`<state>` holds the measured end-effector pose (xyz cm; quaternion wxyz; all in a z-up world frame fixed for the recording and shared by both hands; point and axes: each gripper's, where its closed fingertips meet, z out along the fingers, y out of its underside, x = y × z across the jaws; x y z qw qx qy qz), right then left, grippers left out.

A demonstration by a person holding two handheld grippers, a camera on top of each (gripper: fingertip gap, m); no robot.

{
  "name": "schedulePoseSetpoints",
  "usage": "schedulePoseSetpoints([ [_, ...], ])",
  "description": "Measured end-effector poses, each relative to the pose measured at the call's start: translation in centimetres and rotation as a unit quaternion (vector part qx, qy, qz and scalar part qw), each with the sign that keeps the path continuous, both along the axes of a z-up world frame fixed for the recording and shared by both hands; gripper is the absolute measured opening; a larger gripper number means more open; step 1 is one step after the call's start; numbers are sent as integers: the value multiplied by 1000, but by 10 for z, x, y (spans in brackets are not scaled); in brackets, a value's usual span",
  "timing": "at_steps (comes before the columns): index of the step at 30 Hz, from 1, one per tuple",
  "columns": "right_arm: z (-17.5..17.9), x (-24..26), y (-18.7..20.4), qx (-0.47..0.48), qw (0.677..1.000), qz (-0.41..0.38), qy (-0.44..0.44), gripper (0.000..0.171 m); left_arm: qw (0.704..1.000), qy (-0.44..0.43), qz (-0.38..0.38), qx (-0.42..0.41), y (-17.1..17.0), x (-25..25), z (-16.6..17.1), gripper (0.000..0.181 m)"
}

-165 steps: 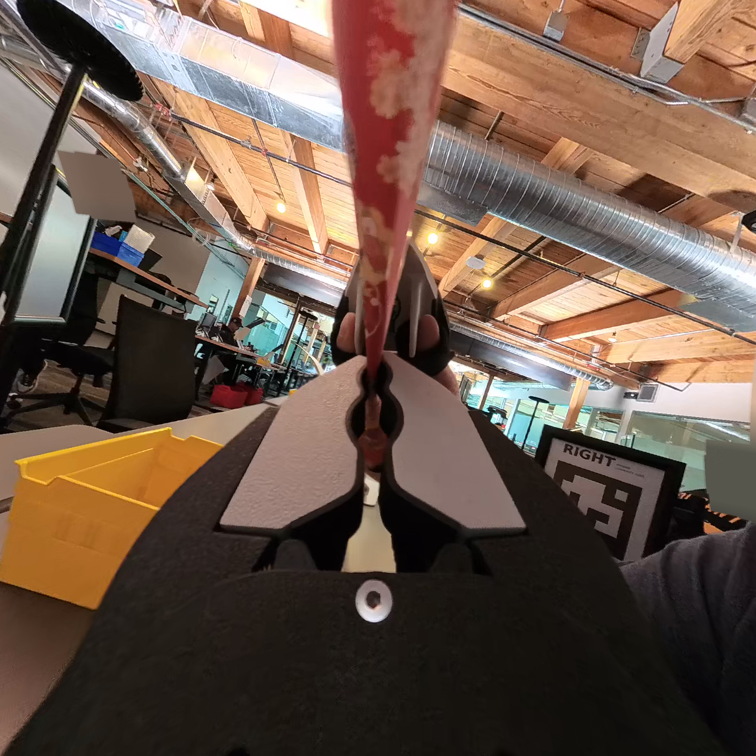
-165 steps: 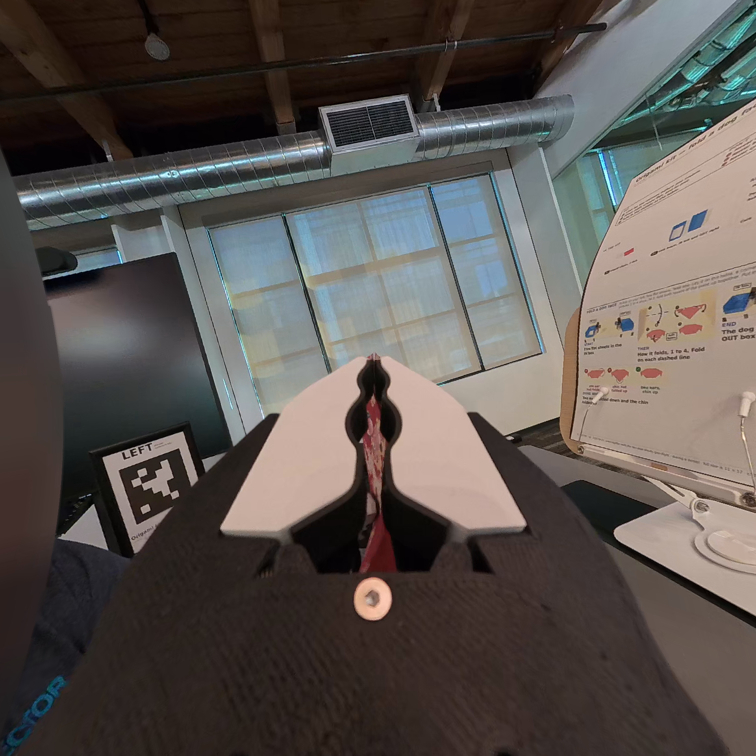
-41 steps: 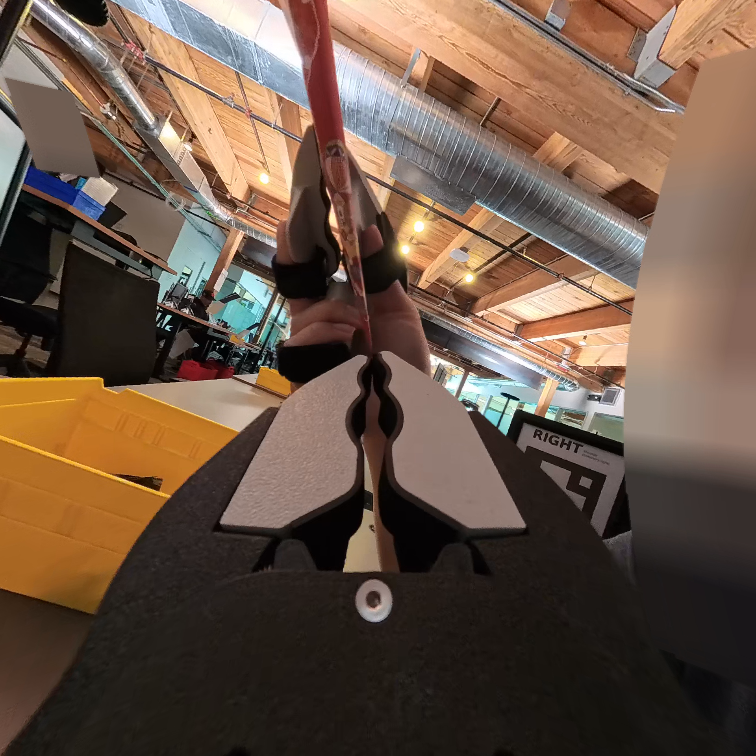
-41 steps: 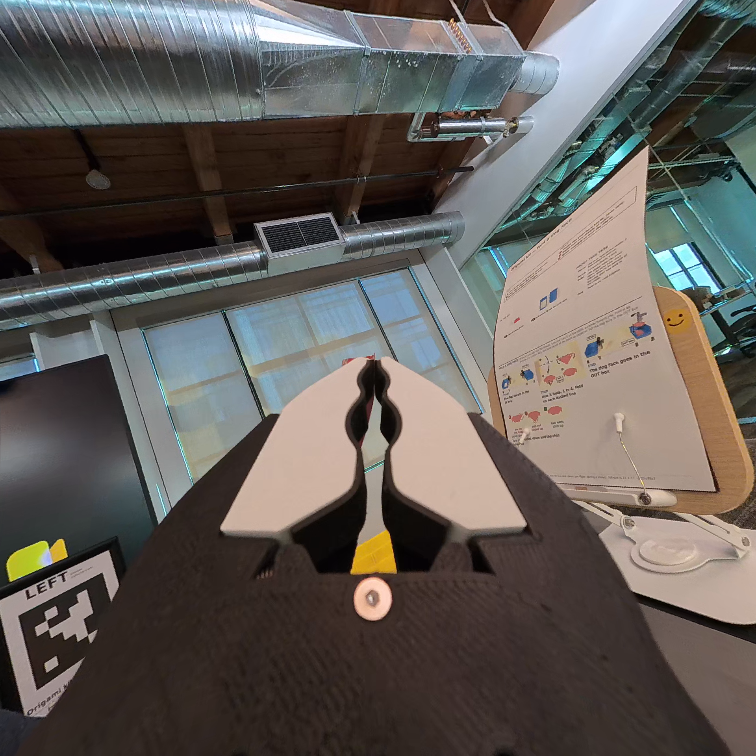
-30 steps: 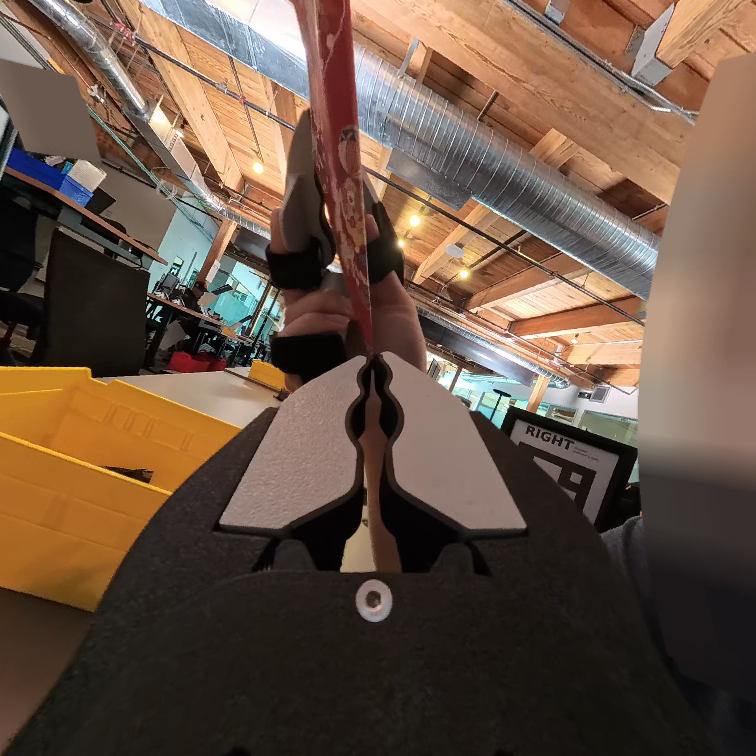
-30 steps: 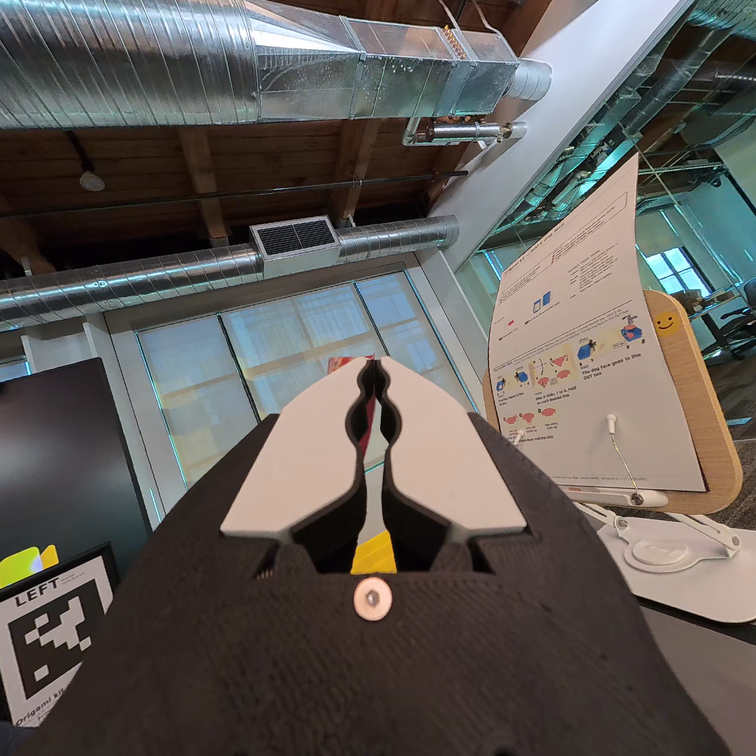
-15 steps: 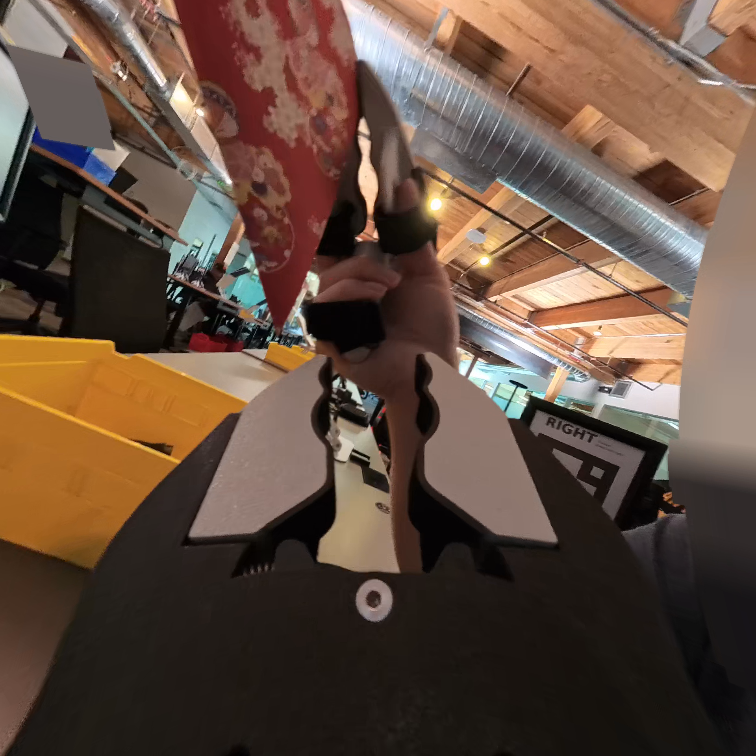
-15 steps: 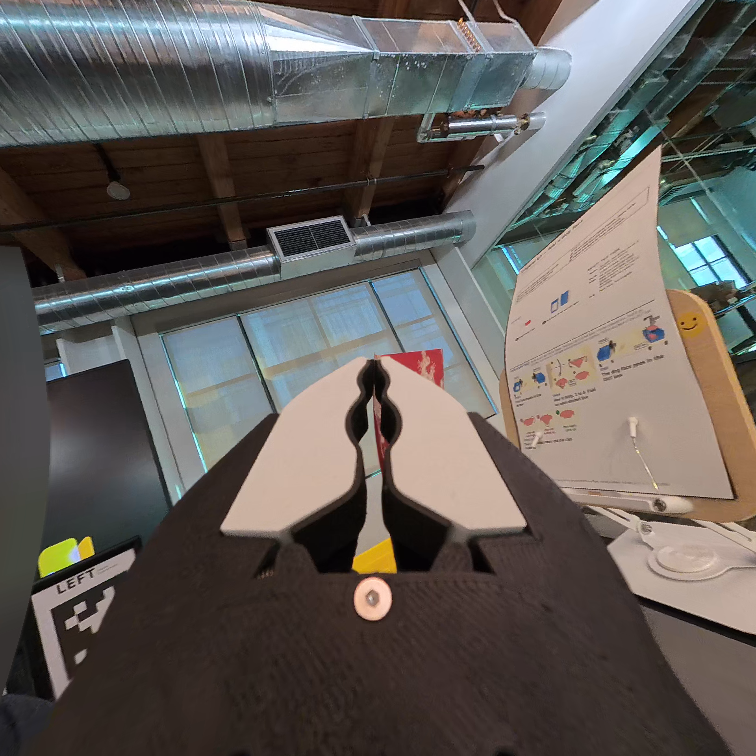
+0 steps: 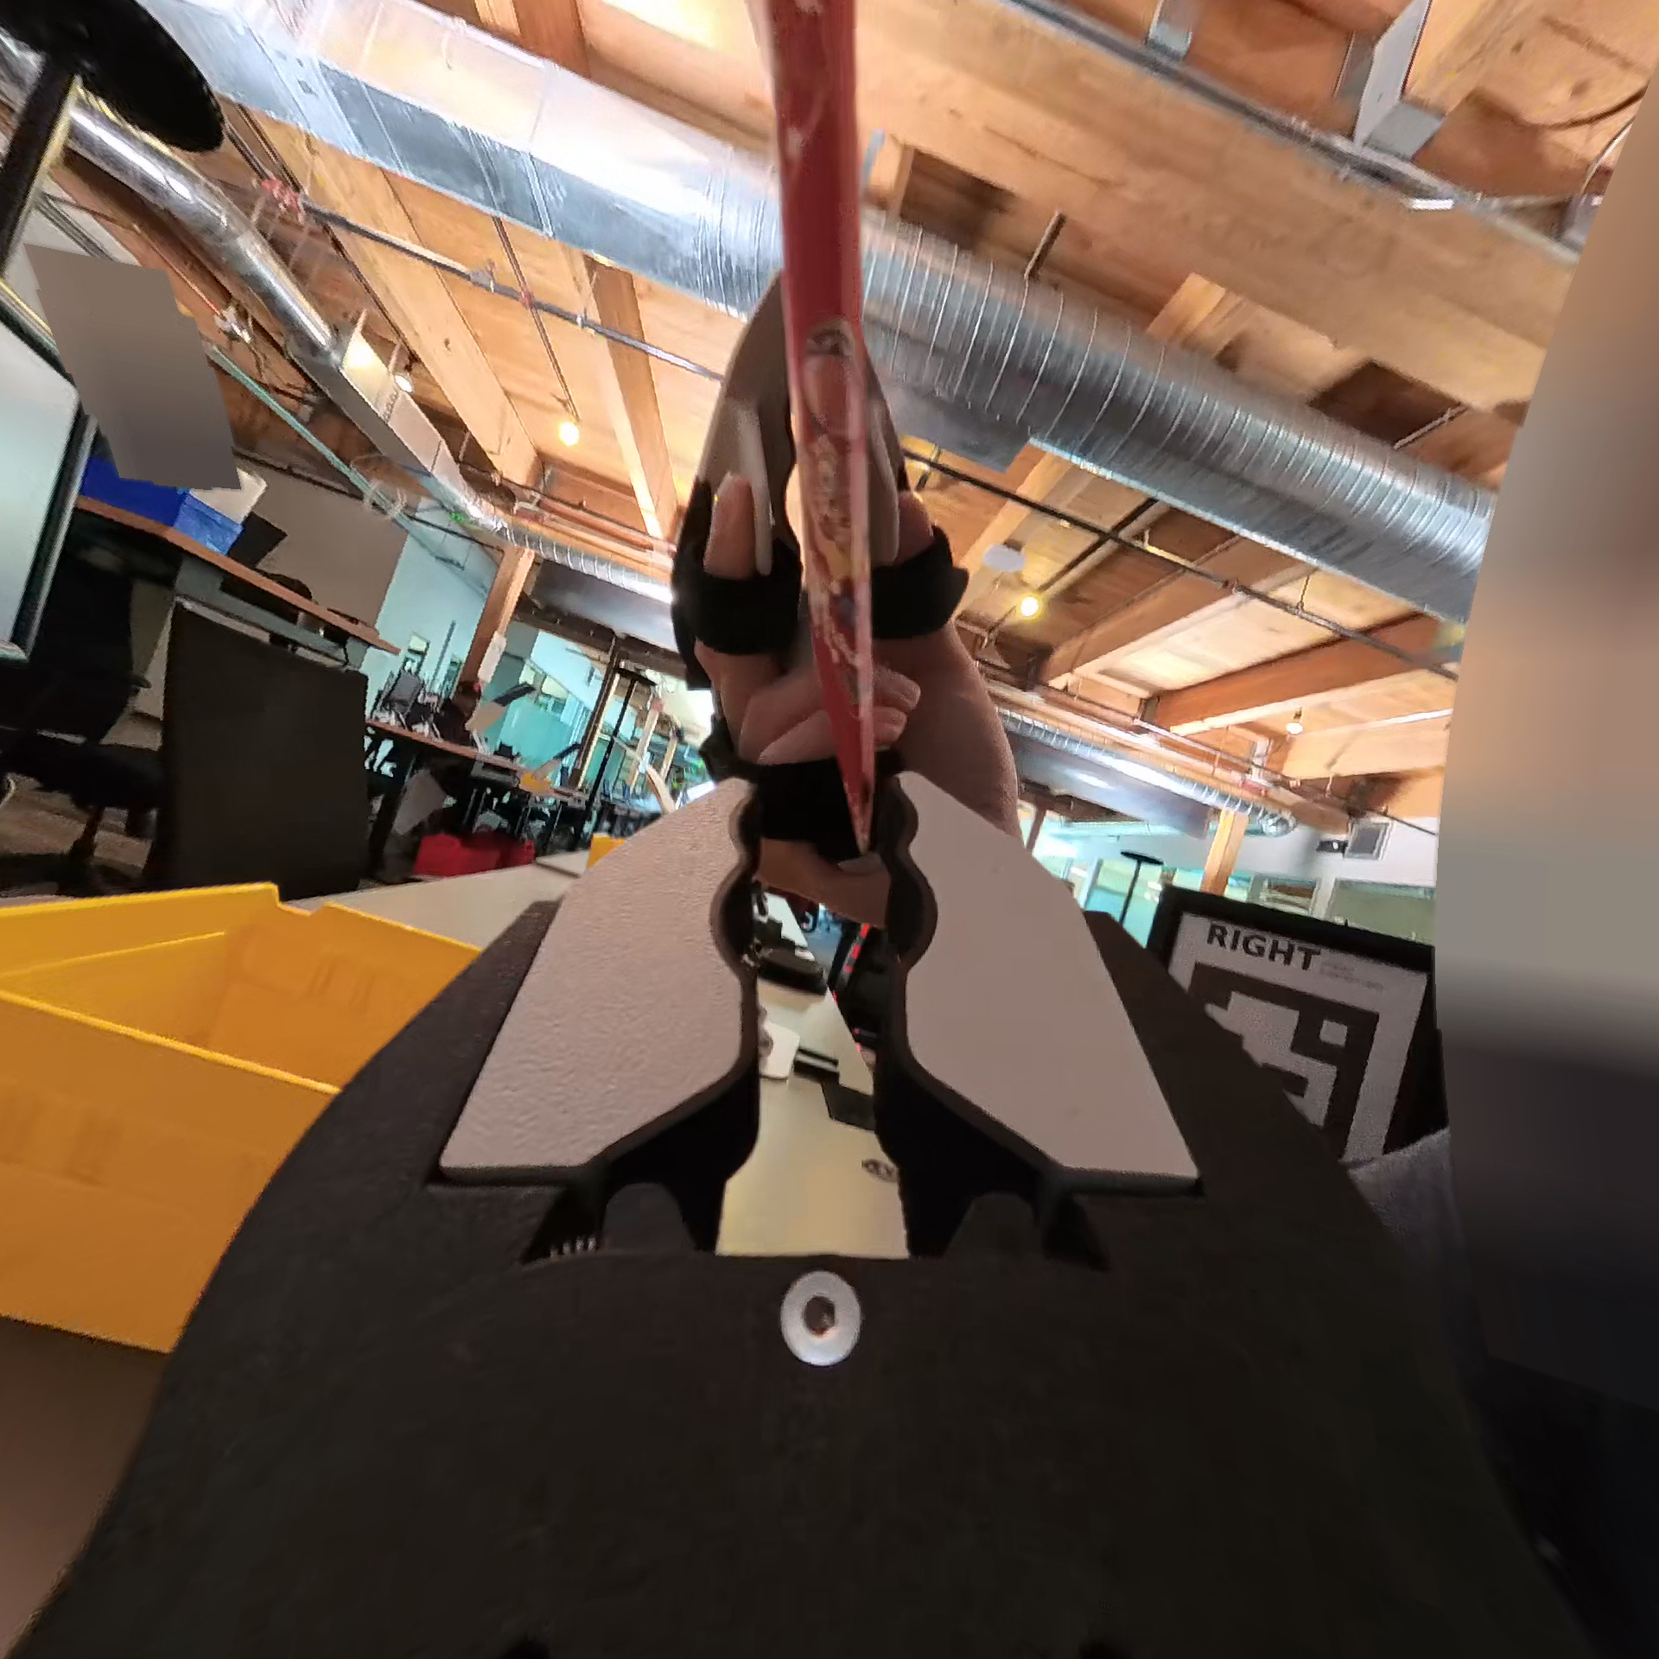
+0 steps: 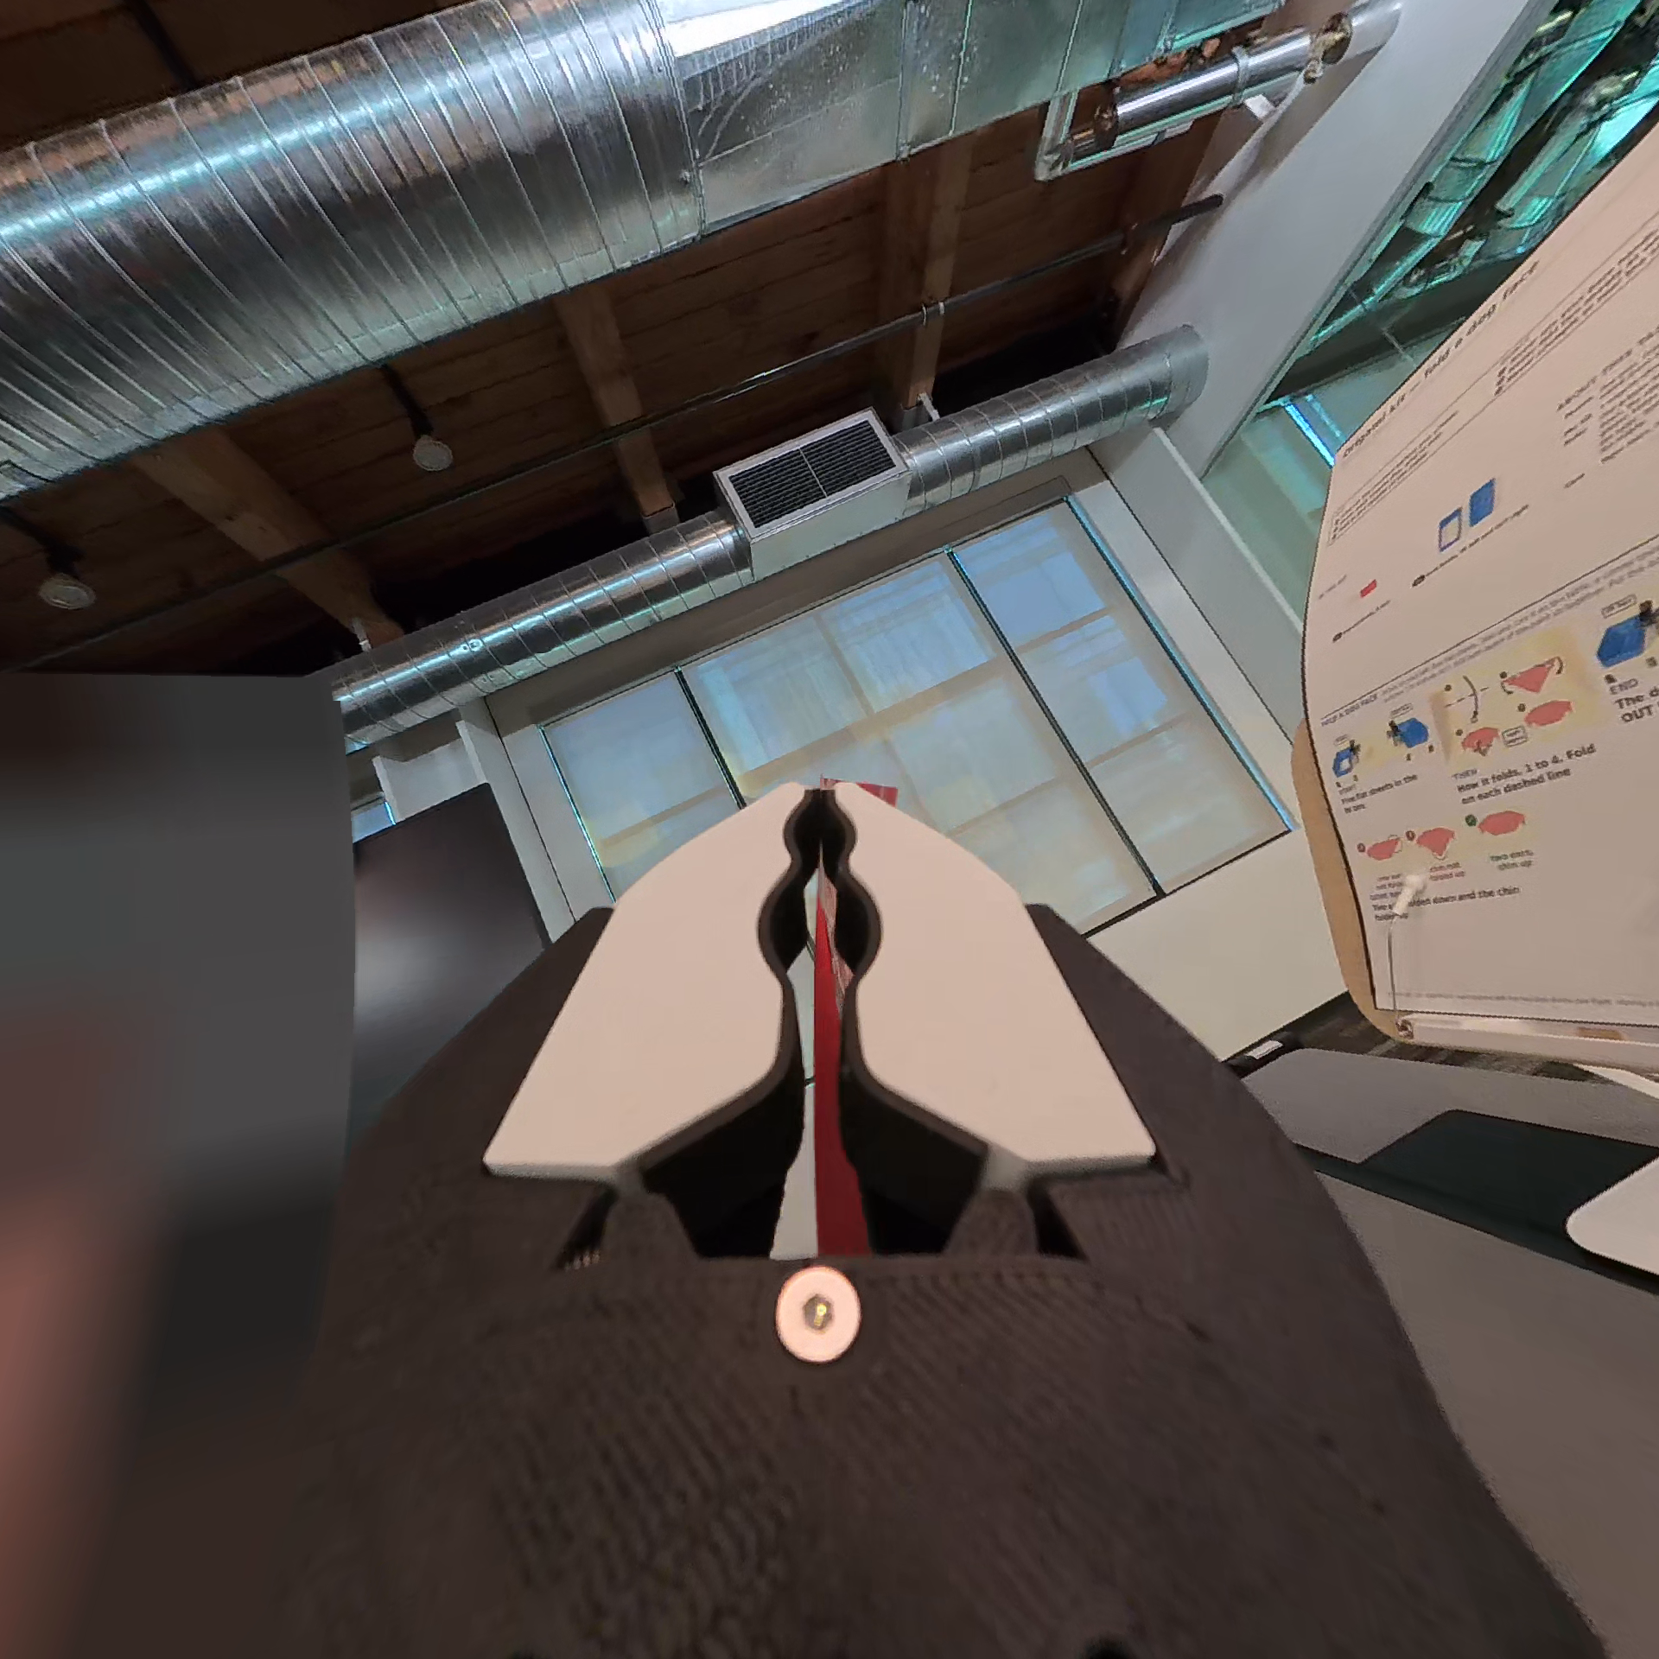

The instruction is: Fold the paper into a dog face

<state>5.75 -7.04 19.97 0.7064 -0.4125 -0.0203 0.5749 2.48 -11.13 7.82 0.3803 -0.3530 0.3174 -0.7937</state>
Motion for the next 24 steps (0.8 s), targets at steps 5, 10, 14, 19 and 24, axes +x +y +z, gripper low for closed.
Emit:
schedulePoseSetpoints([
  [5, 0, 1, 0, 2, 1000, 4, -3, 1, 1000, 5, -8, -8, 0, -1, -2, 0],
  [10, 1, -7, -3, 7, 999, 28, -20, 1, 1000, -15, 2, 27, -7, -3, 3, 14],
  [14, 2, -19, -8, 13, 997, 58, -47, 1, 995, -19, 38, 85, 5, -11, 20, 43],
  [19, 0, -33, -9, 22, 994, 62, -85, 1, 993, -33, 63, 93, 29, -35, 50, 44],
  [24, -7, -49, -8, 28, 988, 66, -134, 1, 993, -35, 73, 81, 39, -48, 62, 32],
])
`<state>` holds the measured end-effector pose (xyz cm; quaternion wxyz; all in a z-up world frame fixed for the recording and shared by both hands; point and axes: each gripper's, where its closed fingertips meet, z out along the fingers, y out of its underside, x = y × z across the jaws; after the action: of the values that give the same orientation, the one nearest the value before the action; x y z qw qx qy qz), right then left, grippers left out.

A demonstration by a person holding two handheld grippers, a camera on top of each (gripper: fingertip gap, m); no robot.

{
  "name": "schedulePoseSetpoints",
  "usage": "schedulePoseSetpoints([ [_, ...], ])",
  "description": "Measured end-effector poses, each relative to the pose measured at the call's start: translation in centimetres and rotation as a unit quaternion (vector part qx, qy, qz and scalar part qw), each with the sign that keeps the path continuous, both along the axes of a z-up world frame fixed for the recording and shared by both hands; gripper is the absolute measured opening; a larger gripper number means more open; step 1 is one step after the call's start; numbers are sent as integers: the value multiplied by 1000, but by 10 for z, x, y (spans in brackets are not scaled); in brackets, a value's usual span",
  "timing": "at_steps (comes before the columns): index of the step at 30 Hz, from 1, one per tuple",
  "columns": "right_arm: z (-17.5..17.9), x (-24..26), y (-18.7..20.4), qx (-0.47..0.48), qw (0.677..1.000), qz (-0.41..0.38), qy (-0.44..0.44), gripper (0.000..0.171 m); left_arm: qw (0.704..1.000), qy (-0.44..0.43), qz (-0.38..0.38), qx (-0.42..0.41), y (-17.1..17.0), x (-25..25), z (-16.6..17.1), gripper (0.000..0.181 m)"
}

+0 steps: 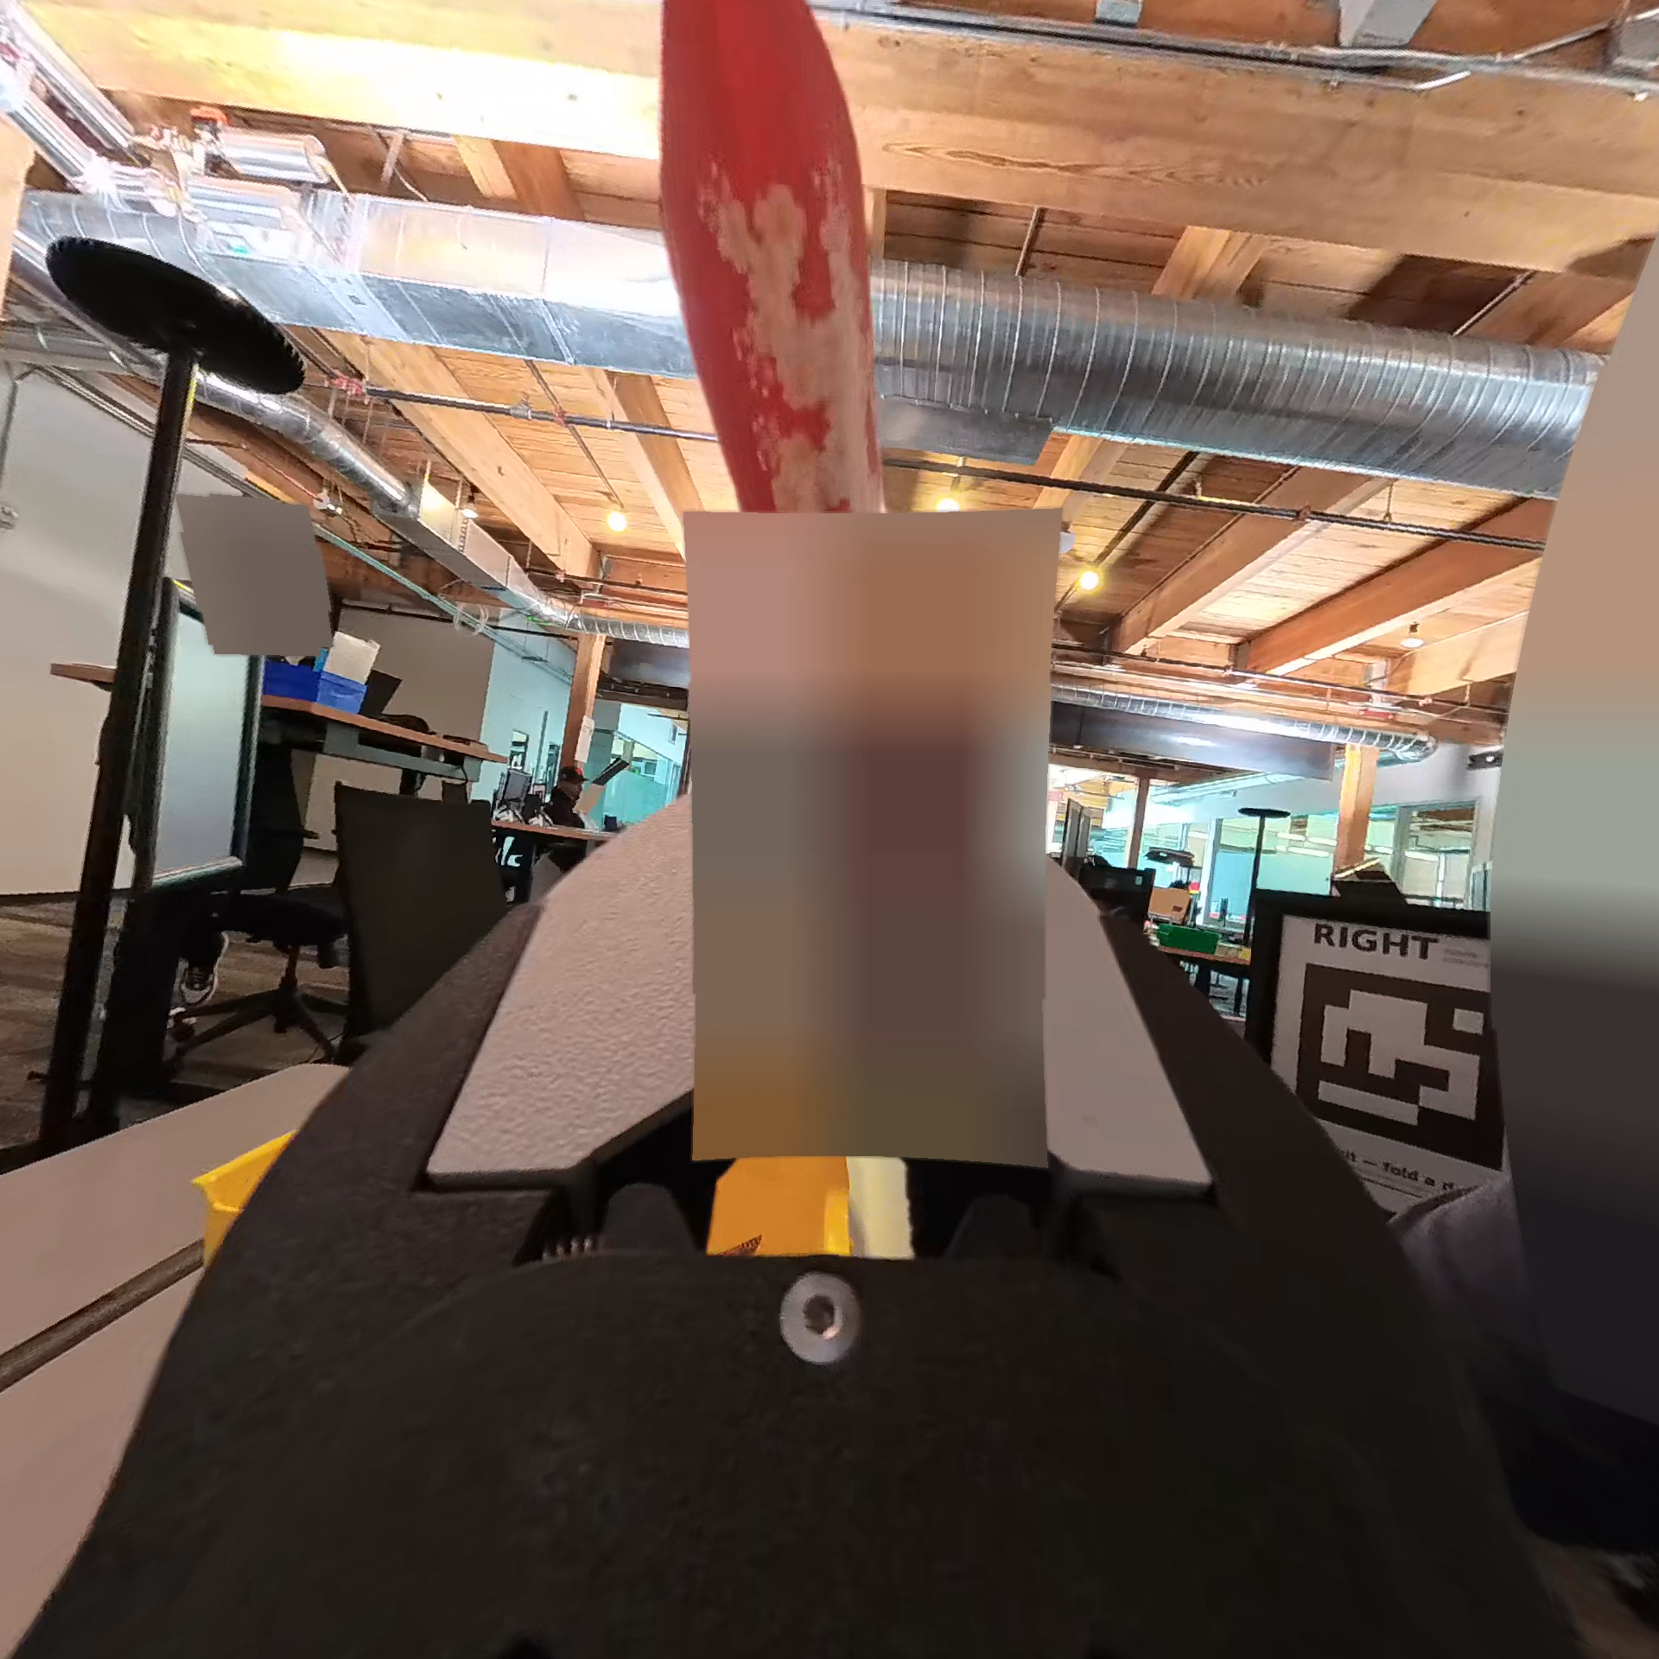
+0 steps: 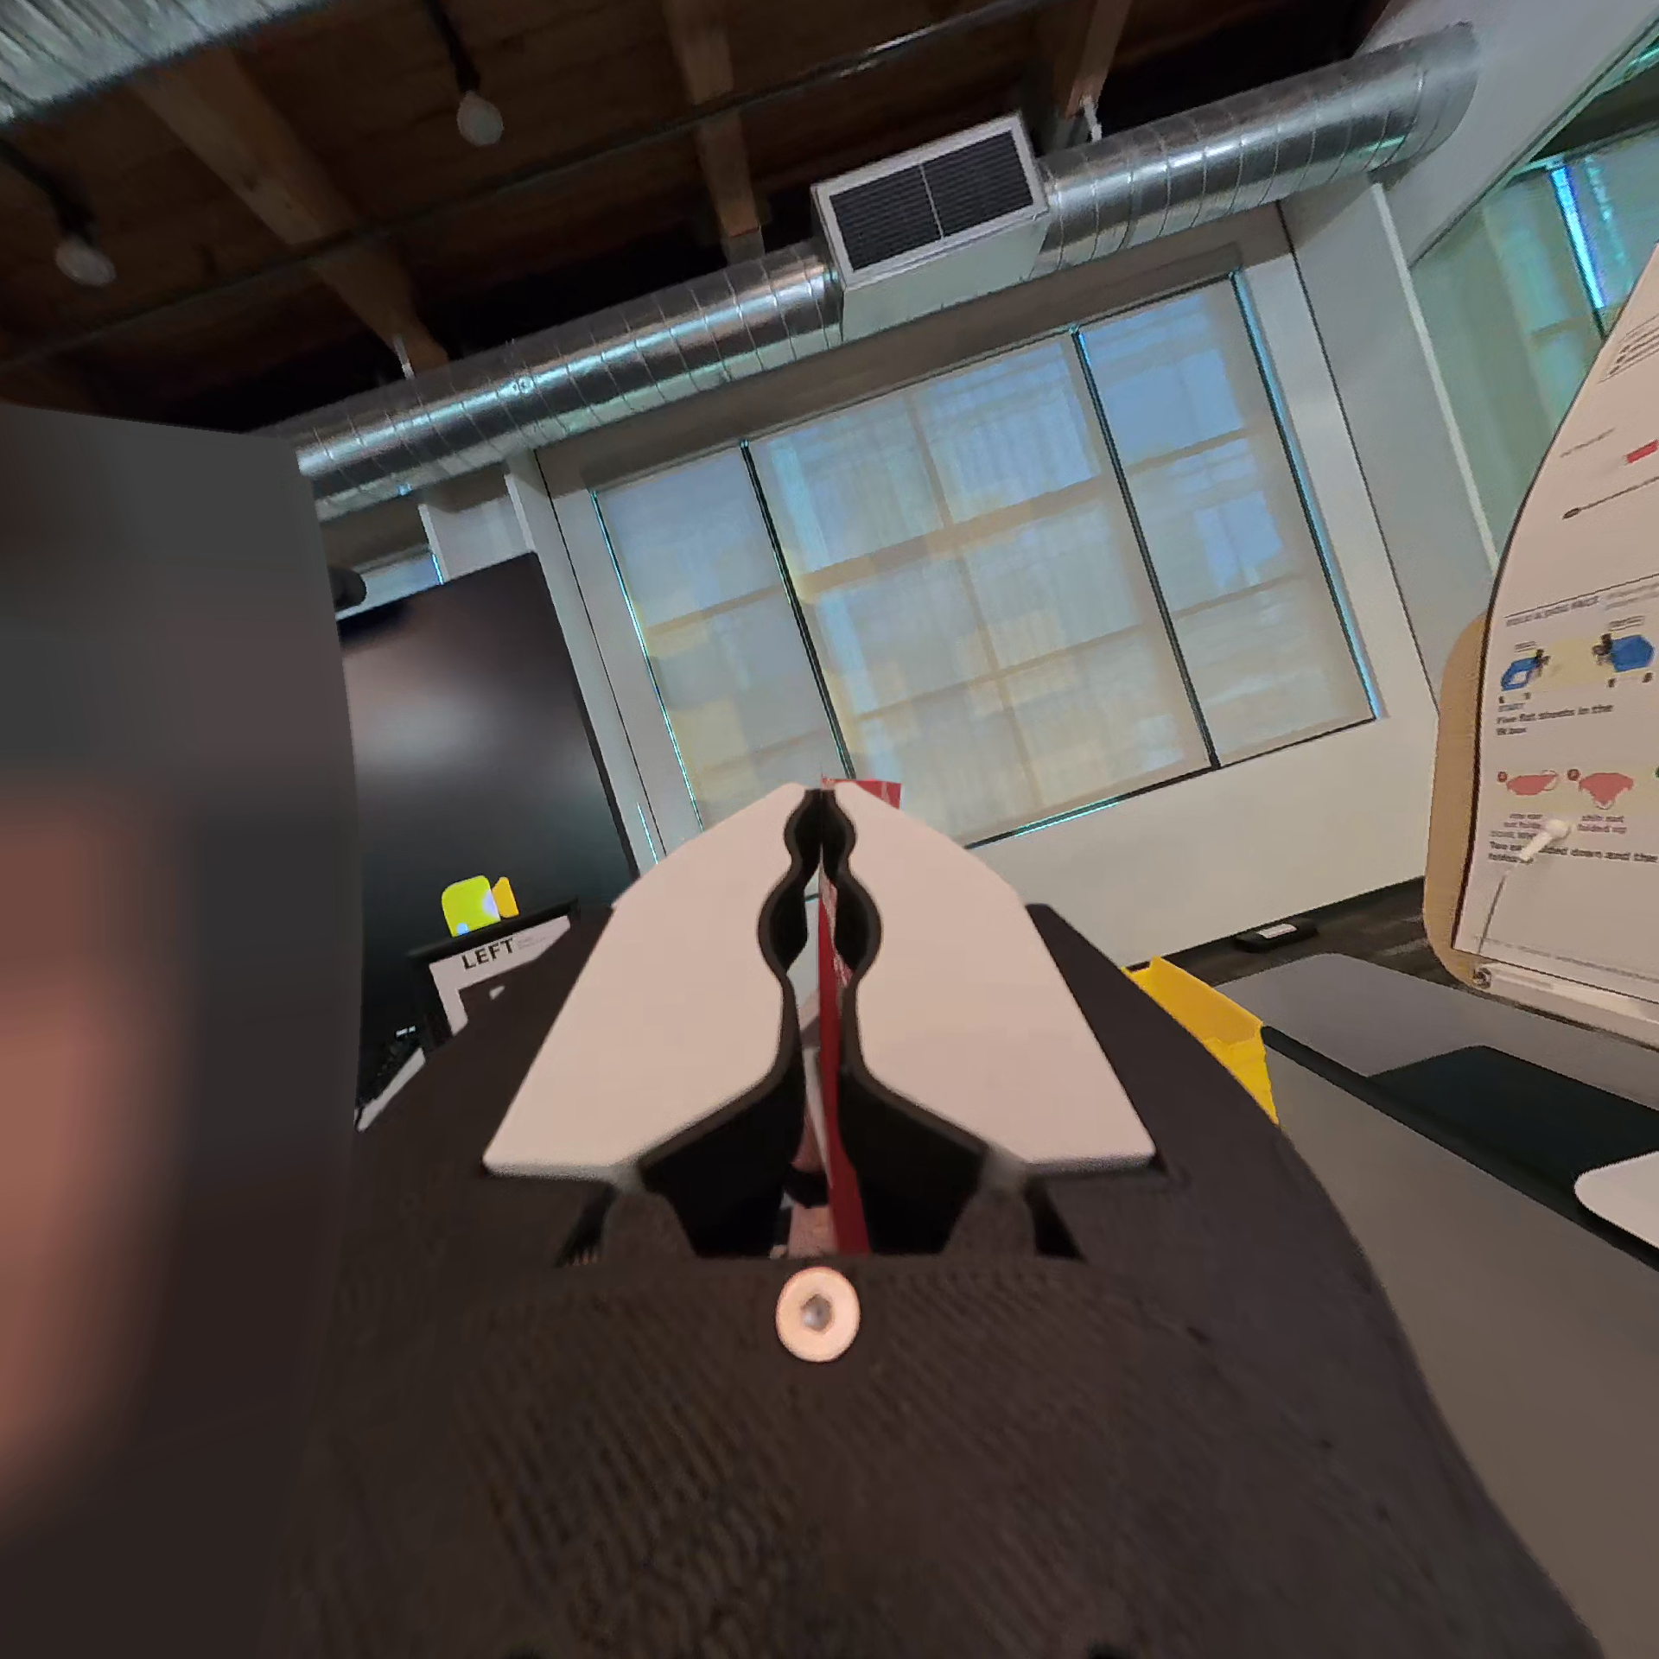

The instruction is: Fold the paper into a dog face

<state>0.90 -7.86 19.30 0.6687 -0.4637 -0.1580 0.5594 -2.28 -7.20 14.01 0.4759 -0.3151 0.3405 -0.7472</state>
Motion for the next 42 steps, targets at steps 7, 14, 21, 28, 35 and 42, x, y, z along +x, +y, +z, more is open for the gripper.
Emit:
schedulePoseSetpoints([
  [7, -1, -1, 0, 14, 999, -20, -21, 1, 1000, -10, -4, 3, -2, -6, 3, 0],
  [14, 0, 3, 0, 10, 1000, -13, -16, 1, 999, -30, -16, -2, 0, -14, 9, 8],
  [21, 0, -1, -4, 19, 999, -5, -27, 1, 999, -52, 11, 1, 6, -23, 15, 9],
  [28, -1, -9, -7, 32, 999, 6, -42, 1, 997, -74, 22, 2, 10, -36, 24, 0],
  [35, 0, -13, -10, 37, 998, 9, -50, 1, 995, -102, 8, -12, 13, -49, 32, 0],
  [42, -1, -14, -11, 34, 998, 11, -56, 1, 993, -116, 4, -14, 18, -60, 39, 0],
])
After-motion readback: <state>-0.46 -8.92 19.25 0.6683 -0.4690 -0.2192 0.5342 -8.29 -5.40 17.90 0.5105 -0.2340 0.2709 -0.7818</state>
